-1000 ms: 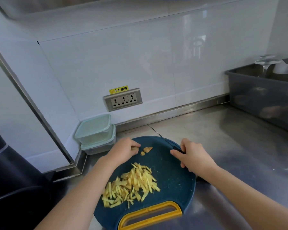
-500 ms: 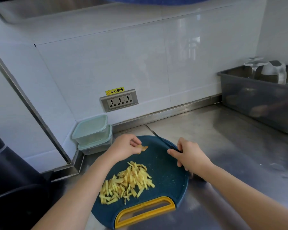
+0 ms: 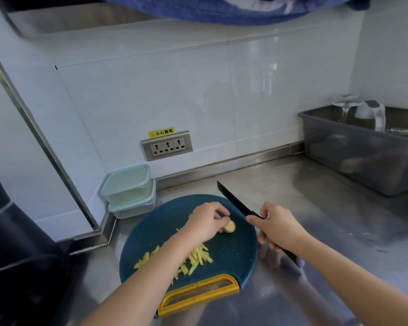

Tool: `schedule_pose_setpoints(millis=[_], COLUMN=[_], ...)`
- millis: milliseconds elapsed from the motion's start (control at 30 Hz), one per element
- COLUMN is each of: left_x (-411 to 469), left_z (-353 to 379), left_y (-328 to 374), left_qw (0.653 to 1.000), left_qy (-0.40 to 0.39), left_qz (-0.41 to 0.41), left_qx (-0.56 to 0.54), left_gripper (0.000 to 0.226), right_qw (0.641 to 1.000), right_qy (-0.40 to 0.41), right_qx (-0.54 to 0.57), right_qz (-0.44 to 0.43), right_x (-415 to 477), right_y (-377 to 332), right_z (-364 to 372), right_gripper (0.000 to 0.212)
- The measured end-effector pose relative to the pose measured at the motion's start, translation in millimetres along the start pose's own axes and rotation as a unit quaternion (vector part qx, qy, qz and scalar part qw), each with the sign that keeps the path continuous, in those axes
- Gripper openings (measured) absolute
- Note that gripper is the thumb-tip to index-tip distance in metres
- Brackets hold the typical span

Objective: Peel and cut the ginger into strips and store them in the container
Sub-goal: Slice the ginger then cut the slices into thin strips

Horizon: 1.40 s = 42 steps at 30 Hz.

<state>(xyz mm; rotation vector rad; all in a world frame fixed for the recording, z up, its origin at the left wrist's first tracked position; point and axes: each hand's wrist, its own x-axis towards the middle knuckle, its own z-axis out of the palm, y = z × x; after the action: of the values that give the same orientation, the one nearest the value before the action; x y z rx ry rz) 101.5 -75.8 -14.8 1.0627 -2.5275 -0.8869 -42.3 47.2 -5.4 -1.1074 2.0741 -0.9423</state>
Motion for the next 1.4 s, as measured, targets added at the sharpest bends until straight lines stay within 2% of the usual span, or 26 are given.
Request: schedule_pose_setpoints(millis=[67,133,200,333,400,533,633,733,833,967,1033,1100,1200,1333,1400], left_x=[-1.9,-3.2,-5.7,-8.1,-7.9,-8.6,-13.5,-16.9,-11.7,10.1,20.4,27.4,29.7,22.4,15.0], left_z=[2.7,4.6,4.6,7.7,9.8,14.6,24.8,26.2,6.0,-30.7,-39.7,-41.2,-41.1,-46.5,-45.6], left_y=[3.8,5.7,6.4,5.2,6.2,13.5,22.4,26.6,21.0,-3.7,-18.1,-27.5,-33.8,-34.0,-24.8], left_qw=[1.000,1.000,0.996,0.995,0.994,0.997,0.995,0.990,0.991,0.980,0.974,0.973,0.979,0.988,0.992], left_qy=[-0.014,-0.003,0.008,-0.030,-0.036,-0.008,0.026,0.031,0.021,0.093,0.087,0.049,0.034,0.014,0.017], left_qz=[-0.011,-0.007,-0.003,-0.001,0.005,-0.022,-0.026,-0.036,-0.053,-0.098,-0.129,-0.140,-0.121,-0.078,-0.035], left_qx=[-0.018,0.023,0.088,0.094,0.107,0.074,0.093,0.130,0.119,0.143,0.165,0.175,0.158,0.135,0.117], left_gripper=[0.010,0.009,0.016,0.037,0.038,0.031,0.029,0.039,0.038,0.040,0.048,0.043,0.023,0.008,0.008], right_qw=[1.000,1.000,1.000,1.000,1.000,1.000,1.000,0.999,0.999,0.997,0.997,0.997,0.997,0.998,0.998], right_qy=[-0.008,-0.012,-0.014,-0.015,-0.017,-0.018,-0.016,-0.018,-0.028,-0.055,-0.058,-0.057,-0.052,-0.042,-0.043], right_qx=[0.005,0.007,0.005,0.001,0.001,-0.003,-0.006,-0.010,-0.011,-0.040,-0.048,-0.045,-0.030,-0.027,-0.029], right_qz=[0.004,0.007,0.010,0.013,0.016,0.021,0.026,0.027,0.027,0.031,0.031,0.033,0.037,0.034,0.034], right_x=[-1.1,-2.0,-3.4,-5.0,-5.5,-6.4,-6.1,-5.7,-4.1,0.3,2.4,3.8,3.6,1.1,0.0], right_y=[-1.7,-3.5,-5.2,-7.0,-8.2,-10.2,-10.6,-11.3,-12.4,-15.5,-16.6,-16.7,-14.9,-10.5,-10.6], right_z=[-0.4,0.0,0.9,1.9,2.4,2.8,4.1,4.6,2.7,1.2,2.8,4.4,5.3,5.8,6.0], right_gripper=[0.030,0.030,0.030,0.028,0.027,0.027,0.027,0.026,0.027,0.030,0.031,0.030,0.029,0.031,0.031])
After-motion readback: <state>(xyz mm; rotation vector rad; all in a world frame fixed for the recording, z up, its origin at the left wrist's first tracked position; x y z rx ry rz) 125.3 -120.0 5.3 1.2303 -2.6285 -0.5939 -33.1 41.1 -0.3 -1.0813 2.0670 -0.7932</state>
